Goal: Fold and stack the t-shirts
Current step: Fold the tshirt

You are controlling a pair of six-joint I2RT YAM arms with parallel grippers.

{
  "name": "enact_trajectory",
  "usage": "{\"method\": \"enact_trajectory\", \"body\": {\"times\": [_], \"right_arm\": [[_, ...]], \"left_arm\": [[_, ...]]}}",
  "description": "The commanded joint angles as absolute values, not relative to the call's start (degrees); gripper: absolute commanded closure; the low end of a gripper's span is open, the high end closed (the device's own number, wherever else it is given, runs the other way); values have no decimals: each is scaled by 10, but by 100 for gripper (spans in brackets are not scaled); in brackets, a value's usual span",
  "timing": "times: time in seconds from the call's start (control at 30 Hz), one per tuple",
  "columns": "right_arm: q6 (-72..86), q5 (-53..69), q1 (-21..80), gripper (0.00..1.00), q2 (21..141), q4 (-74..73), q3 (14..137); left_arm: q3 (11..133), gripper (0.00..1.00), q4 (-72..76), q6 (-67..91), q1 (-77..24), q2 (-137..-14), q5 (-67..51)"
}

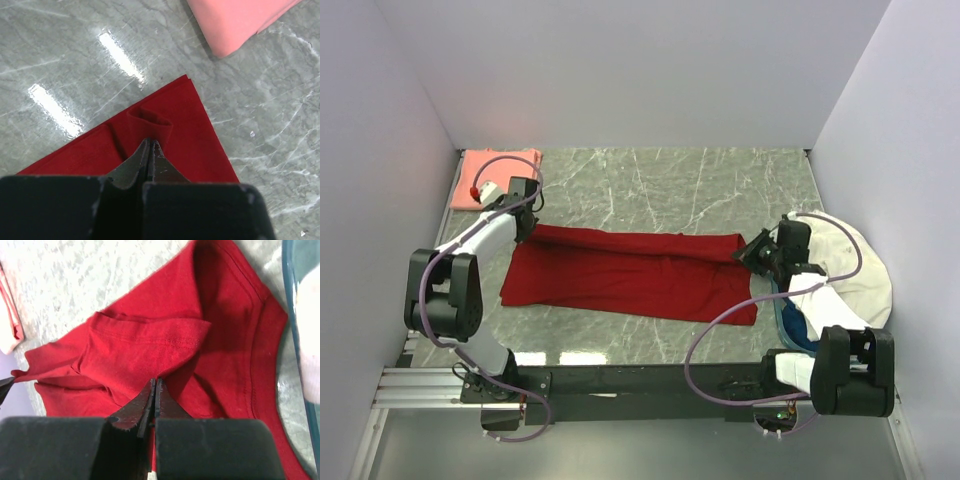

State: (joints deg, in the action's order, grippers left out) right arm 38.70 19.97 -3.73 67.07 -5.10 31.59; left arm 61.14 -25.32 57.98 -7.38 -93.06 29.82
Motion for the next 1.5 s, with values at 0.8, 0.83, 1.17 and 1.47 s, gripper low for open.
{"method": "enact_trajectory", "body": {"times": [0.8,0.83,1.17,1.47], "right_arm": [[371,215,-34,93,643,-8,242],[373,220,-34,82,643,-8,241],[357,183,-27,55,576,-70,271],[338,84,69,55,664,-107,402]], "left_arm": [[499,95,-161,591,-68,-843,309],[493,93,-158,591,-67,-842,307],[457,60,-143,583,-35,-777,275],[468,60,-131,554,-45,-737,210]]}}
